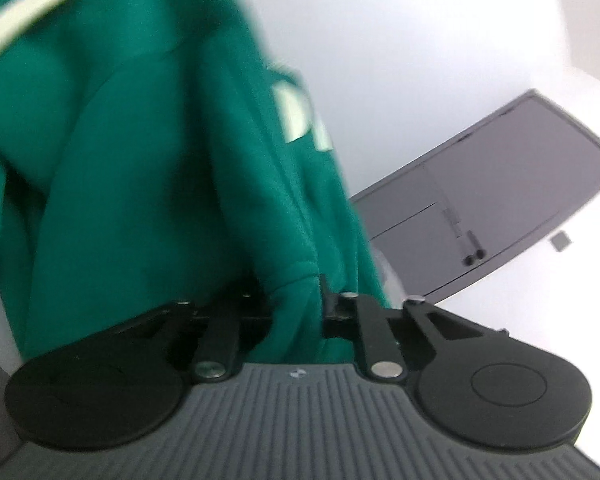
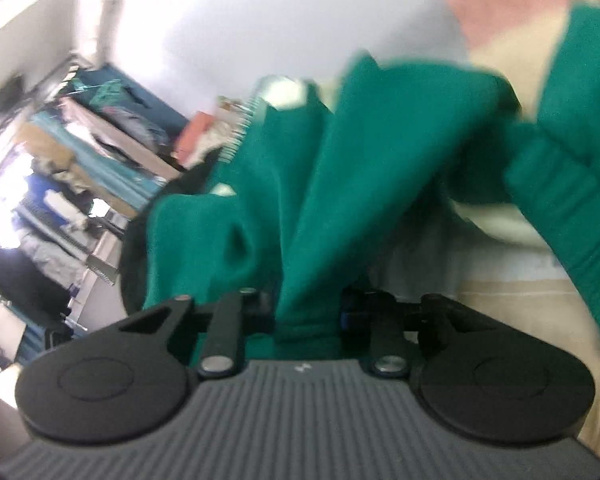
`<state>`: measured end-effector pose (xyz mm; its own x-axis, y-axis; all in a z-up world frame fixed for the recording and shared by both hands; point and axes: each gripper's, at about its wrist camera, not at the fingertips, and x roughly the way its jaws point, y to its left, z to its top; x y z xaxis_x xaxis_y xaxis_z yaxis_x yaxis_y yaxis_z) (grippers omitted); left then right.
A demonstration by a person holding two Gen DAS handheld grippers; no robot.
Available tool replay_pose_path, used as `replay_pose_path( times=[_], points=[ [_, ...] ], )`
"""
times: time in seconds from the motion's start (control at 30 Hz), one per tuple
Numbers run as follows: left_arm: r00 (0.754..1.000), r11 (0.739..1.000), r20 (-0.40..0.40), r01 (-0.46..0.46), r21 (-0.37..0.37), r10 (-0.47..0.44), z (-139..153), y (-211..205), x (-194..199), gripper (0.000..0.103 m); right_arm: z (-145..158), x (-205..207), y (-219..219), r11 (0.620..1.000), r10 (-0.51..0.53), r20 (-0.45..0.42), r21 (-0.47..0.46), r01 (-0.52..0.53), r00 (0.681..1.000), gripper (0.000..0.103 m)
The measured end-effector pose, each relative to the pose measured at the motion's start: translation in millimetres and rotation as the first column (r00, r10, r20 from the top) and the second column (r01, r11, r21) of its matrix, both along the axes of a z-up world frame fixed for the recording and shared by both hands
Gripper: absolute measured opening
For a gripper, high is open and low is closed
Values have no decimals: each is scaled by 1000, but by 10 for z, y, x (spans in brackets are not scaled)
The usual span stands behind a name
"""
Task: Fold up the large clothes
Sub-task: 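Lift the hoodie high with both grippers to shake it out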
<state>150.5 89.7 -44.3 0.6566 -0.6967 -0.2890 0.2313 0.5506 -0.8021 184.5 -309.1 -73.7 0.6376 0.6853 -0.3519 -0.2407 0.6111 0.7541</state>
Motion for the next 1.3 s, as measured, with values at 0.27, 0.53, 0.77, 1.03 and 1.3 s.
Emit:
replay_pose_path(
  times=[0.27, 0.53, 0.77, 1.03, 1.3],
  points=[
    [961, 996, 273, -18, -84, 40, 699, 224, -869, 13, 717, -787, -76, 996, 12, 284, 82, -37, 959, 27],
    [910, 997, 413, 1, -78, 32, 1202, 239, -1647, 12, 1400, -1194, -207, 997, -30, 427, 81, -5, 904, 26],
    [884, 991, 460, -30, -128, 86, 1828, 249, -1967, 12, 2282, -1317, -226, 1000, 3, 545, -16, 7, 838, 26],
    [824, 990, 552, -66, -126, 125, 3154, 522, -2222, 12, 3390, -1258, -65, 999, 14, 626, -46, 19, 779, 26],
    [718, 993, 686, -84, -84, 119, 4775, 531, -2300, 12, 4578, -1423, -115, 999, -40, 759, 9, 51, 650, 27]
  ],
)
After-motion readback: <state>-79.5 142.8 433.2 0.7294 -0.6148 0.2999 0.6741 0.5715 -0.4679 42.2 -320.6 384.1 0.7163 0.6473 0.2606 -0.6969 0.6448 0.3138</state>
